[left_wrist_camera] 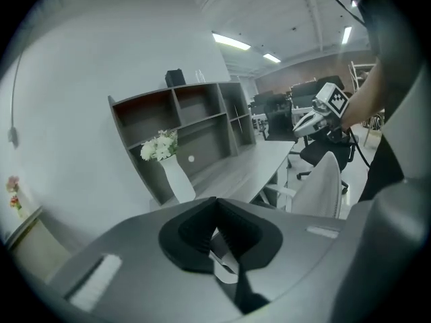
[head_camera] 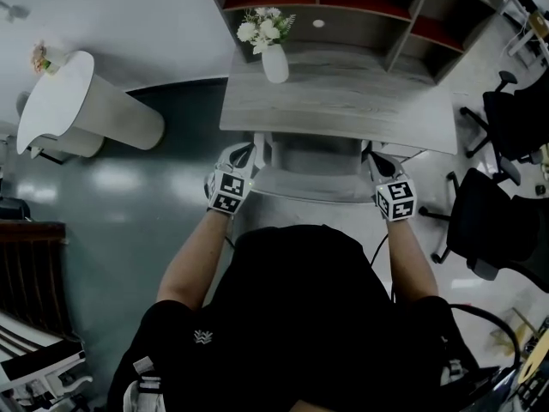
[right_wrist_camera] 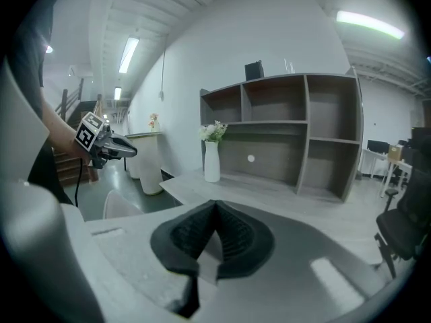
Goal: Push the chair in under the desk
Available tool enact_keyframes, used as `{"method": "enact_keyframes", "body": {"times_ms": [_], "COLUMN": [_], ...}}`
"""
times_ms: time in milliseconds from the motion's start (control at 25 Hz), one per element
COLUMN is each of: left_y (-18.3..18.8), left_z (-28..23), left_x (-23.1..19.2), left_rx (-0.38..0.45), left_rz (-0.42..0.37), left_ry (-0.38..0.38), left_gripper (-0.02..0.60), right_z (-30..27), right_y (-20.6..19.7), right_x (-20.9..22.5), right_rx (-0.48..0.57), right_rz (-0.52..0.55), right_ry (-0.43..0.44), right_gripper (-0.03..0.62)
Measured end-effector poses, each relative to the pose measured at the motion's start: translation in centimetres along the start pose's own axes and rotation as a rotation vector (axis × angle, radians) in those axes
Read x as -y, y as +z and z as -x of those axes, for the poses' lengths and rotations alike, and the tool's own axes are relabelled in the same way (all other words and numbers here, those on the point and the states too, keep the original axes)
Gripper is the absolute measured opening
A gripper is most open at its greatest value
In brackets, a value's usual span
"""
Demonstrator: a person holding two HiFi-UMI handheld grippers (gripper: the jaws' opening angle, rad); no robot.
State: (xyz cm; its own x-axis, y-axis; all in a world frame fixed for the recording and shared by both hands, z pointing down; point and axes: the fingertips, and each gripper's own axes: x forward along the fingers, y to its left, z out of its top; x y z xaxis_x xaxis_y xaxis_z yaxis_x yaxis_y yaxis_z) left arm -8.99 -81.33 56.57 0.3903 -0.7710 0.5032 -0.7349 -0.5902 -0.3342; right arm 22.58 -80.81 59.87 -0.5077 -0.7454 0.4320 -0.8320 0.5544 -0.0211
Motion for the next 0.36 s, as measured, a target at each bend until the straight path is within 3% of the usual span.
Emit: {"method": "enact_keyframes", "body": {"times_ms": [200, 360], "left_y": [-0.8, -1.3], "left_z": [1.1, 1.9], "left_x": [-1.0, -1.6], "left_rx": [-0.003, 0.008], "left_rz": [0.034, 0.114], "left_ry": [0.027, 0.042], "left_gripper": [0.006, 0.006], "right_z": [-0.2, -0.3], "right_y": [0.2, 0.4], "right_x": [0.1, -0.1], "right_rx": [0.001, 0.002], "right_rz": [0.002, 0.002], "right_ry": [-0.004, -0.005], "right_gripper": [0.002, 0.002]}}
